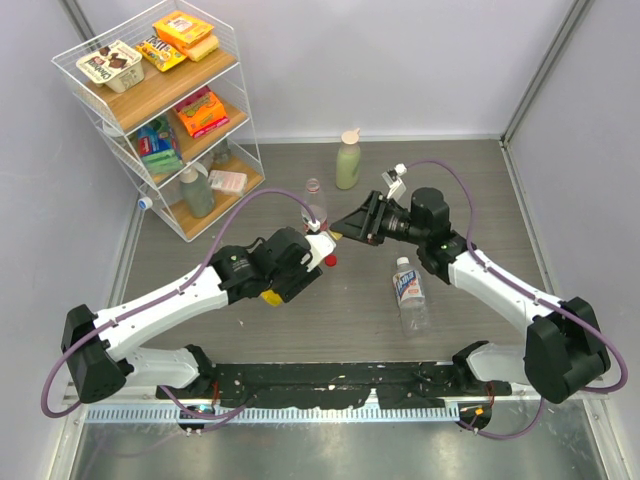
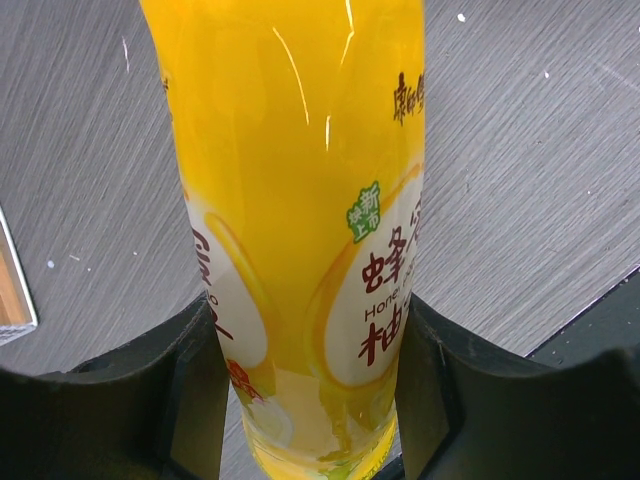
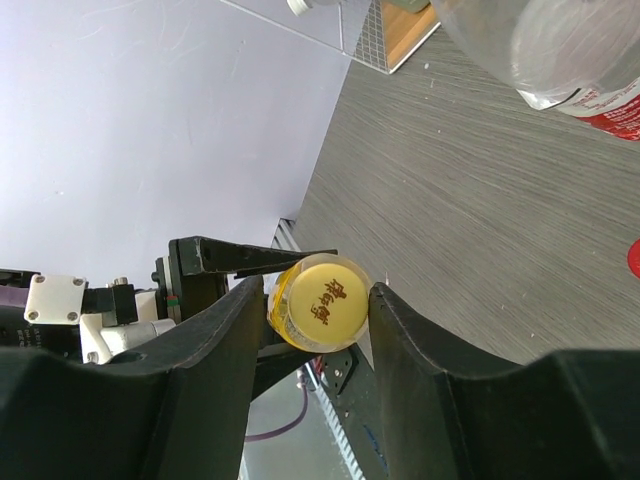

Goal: Unscrew the bottle caps

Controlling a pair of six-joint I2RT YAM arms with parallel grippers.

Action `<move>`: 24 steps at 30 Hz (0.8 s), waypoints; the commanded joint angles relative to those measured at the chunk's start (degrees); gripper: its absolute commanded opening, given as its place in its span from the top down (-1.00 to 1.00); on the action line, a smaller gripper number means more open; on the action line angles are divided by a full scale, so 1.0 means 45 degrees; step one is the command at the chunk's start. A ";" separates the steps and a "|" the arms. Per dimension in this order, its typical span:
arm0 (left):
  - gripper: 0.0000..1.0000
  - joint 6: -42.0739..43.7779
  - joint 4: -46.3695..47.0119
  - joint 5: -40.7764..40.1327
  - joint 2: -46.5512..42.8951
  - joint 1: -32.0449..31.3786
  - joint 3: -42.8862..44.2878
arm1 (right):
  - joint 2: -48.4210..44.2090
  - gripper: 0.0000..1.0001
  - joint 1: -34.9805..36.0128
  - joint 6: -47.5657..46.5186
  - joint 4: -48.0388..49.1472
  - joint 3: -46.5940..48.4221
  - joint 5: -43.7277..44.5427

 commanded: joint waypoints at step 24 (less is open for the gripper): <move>0.24 -0.0034 -0.0074 -0.0146 -0.0222 -0.0117 0.0894 | -0.0820 0.97 0.0401 -0.0642 0.1957 -0.0915 0.0069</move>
